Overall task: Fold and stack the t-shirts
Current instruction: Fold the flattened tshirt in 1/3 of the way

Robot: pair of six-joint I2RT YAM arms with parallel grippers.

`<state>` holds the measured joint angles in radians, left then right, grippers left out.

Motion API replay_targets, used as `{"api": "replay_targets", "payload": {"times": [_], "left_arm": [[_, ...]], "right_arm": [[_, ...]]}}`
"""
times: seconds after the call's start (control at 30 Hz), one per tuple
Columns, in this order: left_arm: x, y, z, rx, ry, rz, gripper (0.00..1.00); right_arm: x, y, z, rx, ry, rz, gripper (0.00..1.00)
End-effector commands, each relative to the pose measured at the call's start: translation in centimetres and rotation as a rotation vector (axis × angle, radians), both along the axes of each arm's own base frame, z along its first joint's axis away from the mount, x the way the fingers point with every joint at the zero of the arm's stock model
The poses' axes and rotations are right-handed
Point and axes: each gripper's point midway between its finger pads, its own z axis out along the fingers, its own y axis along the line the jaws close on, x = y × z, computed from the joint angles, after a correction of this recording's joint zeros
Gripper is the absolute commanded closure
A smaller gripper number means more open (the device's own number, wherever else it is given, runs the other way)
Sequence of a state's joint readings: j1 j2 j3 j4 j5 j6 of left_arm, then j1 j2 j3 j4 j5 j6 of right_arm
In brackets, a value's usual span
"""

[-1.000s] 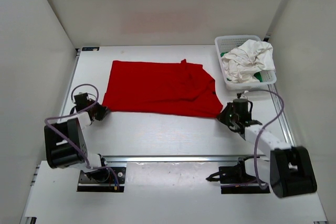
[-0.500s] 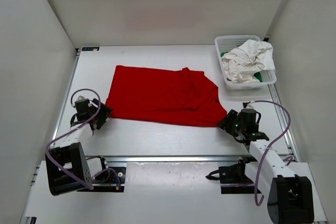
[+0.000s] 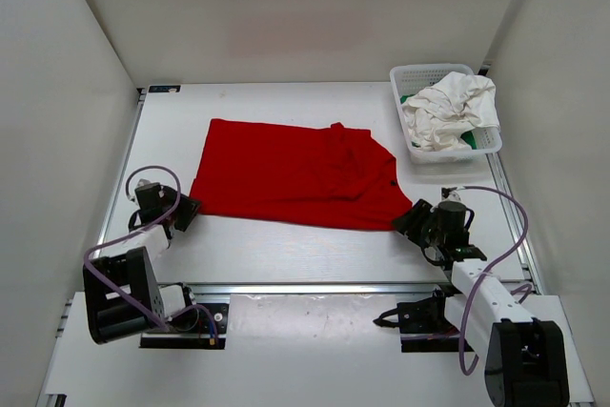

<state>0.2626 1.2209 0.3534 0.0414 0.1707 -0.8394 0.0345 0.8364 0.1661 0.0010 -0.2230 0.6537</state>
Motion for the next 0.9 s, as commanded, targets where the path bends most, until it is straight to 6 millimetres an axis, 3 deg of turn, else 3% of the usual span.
{"api": "replay_targets", "payload": {"times": [0.0, 0.13, 0.17, 0.23, 0.37, 0.47, 0.63, 0.73, 0.8, 0.87], "left_arm": [[-1.1, -0.6, -2.0, -0.050, 0.064, 0.009, 0.54], [-0.6, -0.6, -2.0, -0.050, 0.065, 0.003, 0.78], [-0.3, -0.4, -1.9, -0.045, 0.056, 0.002, 0.81], [0.0, -0.6, -1.7, -0.050, 0.053, -0.013, 0.98], [0.8, -0.2, -1.2, -0.022, 0.031, -0.011, 1.00], [1.0, -0.6, -0.9, -0.007, 0.015, -0.034, 1.00], [2.0, -0.2, 0.5, 0.014, -0.047, -0.028, 1.00], [3.2, 0.3, 3.1, 0.032, -0.105, -0.042, 1.00], [5.3, 0.0, 7.2, 0.062, -0.209, -0.093, 1.00], [6.7, -1.6, 11.2, 0.055, -0.302, -0.183, 1.00]], "right_arm": [[-0.8, -0.7, -1.4, 0.007, 0.047, -0.034, 0.55], [0.4, -1.1, -0.6, 0.026, 0.009, -0.046, 0.54], [0.1, -1.0, -1.2, 0.014, 0.032, -0.037, 0.53], [0.6, -0.8, -1.2, 0.012, 0.025, -0.035, 0.54], [0.5, -0.6, -2.2, 0.032, 0.061, -0.049, 0.58], [0.6, -0.3, -2.5, 0.027, 0.075, -0.045, 0.68], [2.4, -0.8, -1.1, 0.008, 0.018, -0.059, 0.96], [3.0, -0.4, 0.2, -0.035, 0.002, -0.036, 1.00], [3.9, -0.2, 3.3, -0.073, -0.069, -0.029, 1.00], [4.0, -0.4, 6.0, -0.103, -0.104, -0.039, 1.00]]}}
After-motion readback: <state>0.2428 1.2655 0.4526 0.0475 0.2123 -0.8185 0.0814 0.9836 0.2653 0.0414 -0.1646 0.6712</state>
